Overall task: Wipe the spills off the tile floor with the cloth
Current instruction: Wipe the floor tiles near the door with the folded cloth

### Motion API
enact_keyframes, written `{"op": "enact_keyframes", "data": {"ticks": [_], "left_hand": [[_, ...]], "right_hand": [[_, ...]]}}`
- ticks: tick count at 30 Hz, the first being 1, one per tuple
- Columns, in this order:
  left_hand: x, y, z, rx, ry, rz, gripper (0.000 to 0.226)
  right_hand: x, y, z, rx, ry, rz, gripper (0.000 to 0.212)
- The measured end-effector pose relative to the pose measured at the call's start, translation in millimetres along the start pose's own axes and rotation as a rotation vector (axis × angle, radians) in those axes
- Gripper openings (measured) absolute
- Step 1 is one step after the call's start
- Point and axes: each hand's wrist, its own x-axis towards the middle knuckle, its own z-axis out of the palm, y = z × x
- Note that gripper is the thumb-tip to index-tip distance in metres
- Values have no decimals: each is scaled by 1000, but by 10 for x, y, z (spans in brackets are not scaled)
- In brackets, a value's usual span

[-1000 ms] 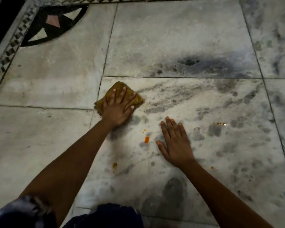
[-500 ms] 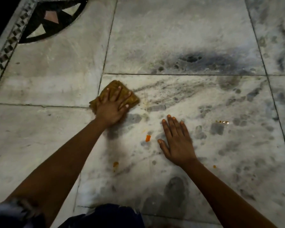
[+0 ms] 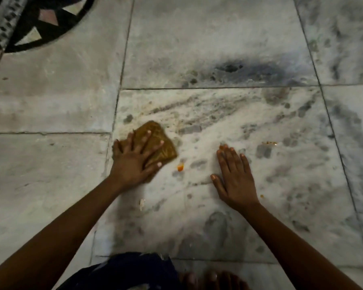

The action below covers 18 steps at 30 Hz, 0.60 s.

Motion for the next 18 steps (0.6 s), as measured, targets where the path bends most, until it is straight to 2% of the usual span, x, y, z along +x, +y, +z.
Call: {"op": "enact_keyframes", "data": {"ticks": [2, 4, 9, 13, 18], "left_hand": [[259, 86, -55, -90, -12, -123, 72], [503, 311, -137, -143, -32, -153, 71], [305, 868, -61, -76, -72, -4, 69], [-188, 765, 173, -66, 44, 115, 61], [186, 347, -4, -133, 11, -158, 70]], "right_hand": [[-34, 79, -21, -18, -16, 34, 68], [-37, 144, -45, -34, -31, 51, 70], [-18, 194, -45, -42, -56, 76, 74], [-22, 200, -22, -19, -45, 70, 73], [-21, 219, -3, -12, -58, 64, 71]]}}
